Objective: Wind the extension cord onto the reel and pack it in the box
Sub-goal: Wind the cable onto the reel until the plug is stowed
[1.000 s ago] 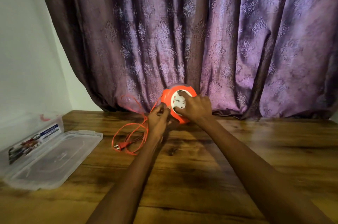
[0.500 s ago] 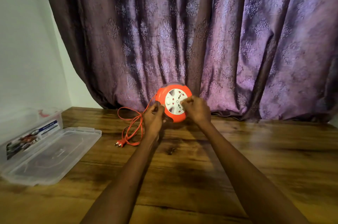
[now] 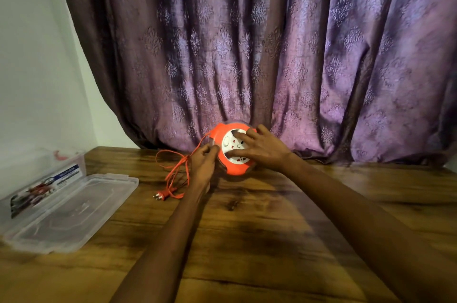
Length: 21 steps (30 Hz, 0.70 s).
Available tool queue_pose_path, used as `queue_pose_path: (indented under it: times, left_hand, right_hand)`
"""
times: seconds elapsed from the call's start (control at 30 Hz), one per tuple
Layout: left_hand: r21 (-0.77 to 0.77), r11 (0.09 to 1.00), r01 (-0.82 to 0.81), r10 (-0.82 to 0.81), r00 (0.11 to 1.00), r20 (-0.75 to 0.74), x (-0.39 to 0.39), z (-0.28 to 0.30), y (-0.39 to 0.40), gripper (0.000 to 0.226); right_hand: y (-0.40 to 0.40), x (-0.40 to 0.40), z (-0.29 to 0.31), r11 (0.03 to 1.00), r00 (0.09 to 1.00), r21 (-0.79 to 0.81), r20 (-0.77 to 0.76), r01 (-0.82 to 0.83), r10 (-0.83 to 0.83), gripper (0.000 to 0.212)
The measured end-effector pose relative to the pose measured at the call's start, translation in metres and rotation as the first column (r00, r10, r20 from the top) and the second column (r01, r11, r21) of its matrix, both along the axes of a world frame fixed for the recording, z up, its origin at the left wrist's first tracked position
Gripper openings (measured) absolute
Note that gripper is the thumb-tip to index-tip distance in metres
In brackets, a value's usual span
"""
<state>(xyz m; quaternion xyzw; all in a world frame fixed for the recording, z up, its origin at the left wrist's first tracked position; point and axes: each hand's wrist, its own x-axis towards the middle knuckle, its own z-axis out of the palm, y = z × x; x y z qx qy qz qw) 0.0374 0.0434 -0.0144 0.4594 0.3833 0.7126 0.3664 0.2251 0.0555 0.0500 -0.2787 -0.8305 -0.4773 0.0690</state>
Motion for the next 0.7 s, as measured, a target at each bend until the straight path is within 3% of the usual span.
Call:
queue_pose_path:
  times: [0.03, 0.1, 0.17, 0.2, 0.23, 0.27, 0.3, 0.33, 0.37, 0.4, 0.47, 0.6, 0.7]
  left_hand:
    - [0.019, 1.0, -0.001, 0.001, 1.0, -0.009, 0.003, 0.0, 0.0, 0.013]
    - [0.06, 0.998, -0.005, 0.006, 1.0, -0.028, 0.01, 0.0, -0.001, 0.013]
    - [0.088, 0.995, -0.042, 0.046, 0.998, -0.043, 0.02, 0.001, -0.002, 0.015]
    - [0.092, 0.994, -0.064, 0.067, 0.997, -0.038, 0.024, 0.001, -0.003, 0.016]
    - [0.089, 0.993, -0.084, 0.087, 0.996, -0.03, 0.028, 0.001, -0.004, 0.018]
    - [0.093, 0.991, -0.093, 0.096, 0.995, -0.028, 0.031, 0.001, -0.007, 0.017]
    - [0.105, 0.99, -0.091, 0.095, 0.995, -0.036, 0.033, -0.001, -0.008, 0.012]
    - [0.118, 0.989, -0.091, 0.098, 0.994, -0.054, 0.035, -0.001, -0.01, 0.008]
    - [0.129, 0.985, -0.111, 0.122, 0.989, -0.08, 0.034, -0.002, -0.009, 0.014]
    - [0.131, 0.983, -0.132, 0.147, 0.983, -0.11, 0.033, -0.004, -0.007, 0.021]
    - [0.141, 0.977, -0.162, 0.184, 0.971, -0.153, 0.029, -0.006, -0.005, 0.023]
    - [0.149, 0.975, -0.162, 0.186, 0.969, -0.164, 0.022, -0.008, -0.003, 0.015]
    - [0.061, 0.989, -0.133, 0.136, 0.989, -0.058, 0.018, -0.007, 0.001, 0.018]
  right_hand:
    - [0.002, 0.0, -0.004, 0.998, 0.998, 0.03, -0.024, 0.057, -0.056, 0.048]
    - [0.0, -0.004, -0.007, 0.988, 0.966, 0.01, -0.211, 0.155, -0.15, 0.054]
    - [-0.007, -0.015, -0.007, 0.957, 0.832, -0.163, -0.474, 0.238, -0.288, 0.063]
    - [-0.009, -0.021, -0.008, 0.929, 0.712, -0.283, -0.599, 0.24, -0.366, 0.064]
    - [-0.012, -0.027, -0.009, 0.884, 0.532, -0.429, -0.713, 0.183, -0.456, 0.064]
    - [-0.016, -0.033, -0.006, 0.827, 0.292, -0.562, -0.79, 0.01, -0.54, 0.063]
    - [-0.019, -0.039, -0.001, 0.759, 0.022, -0.591, -0.792, -0.274, -0.61, 0.062]
    - [-0.021, -0.043, 0.0, 0.682, -0.226, -0.48, -0.701, -0.552, -0.676, 0.058]
    - [-0.02, -0.046, -0.002, 0.624, -0.376, -0.342, -0.566, -0.703, -0.734, 0.051]
    - [-0.019, -0.047, -0.004, 0.599, -0.44, -0.26, -0.475, -0.758, -0.763, 0.044]
    - [-0.021, -0.047, -0.01, 0.595, -0.447, -0.247, -0.462, -0.765, -0.766, 0.043]
    - [-0.013, -0.033, -0.017, 0.612, -0.259, -0.403, -0.649, -0.68, -0.715, 0.044]
    - [-0.003, -0.018, -0.022, 0.767, -0.101, -0.527, -0.797, -0.365, -0.595, 0.034]
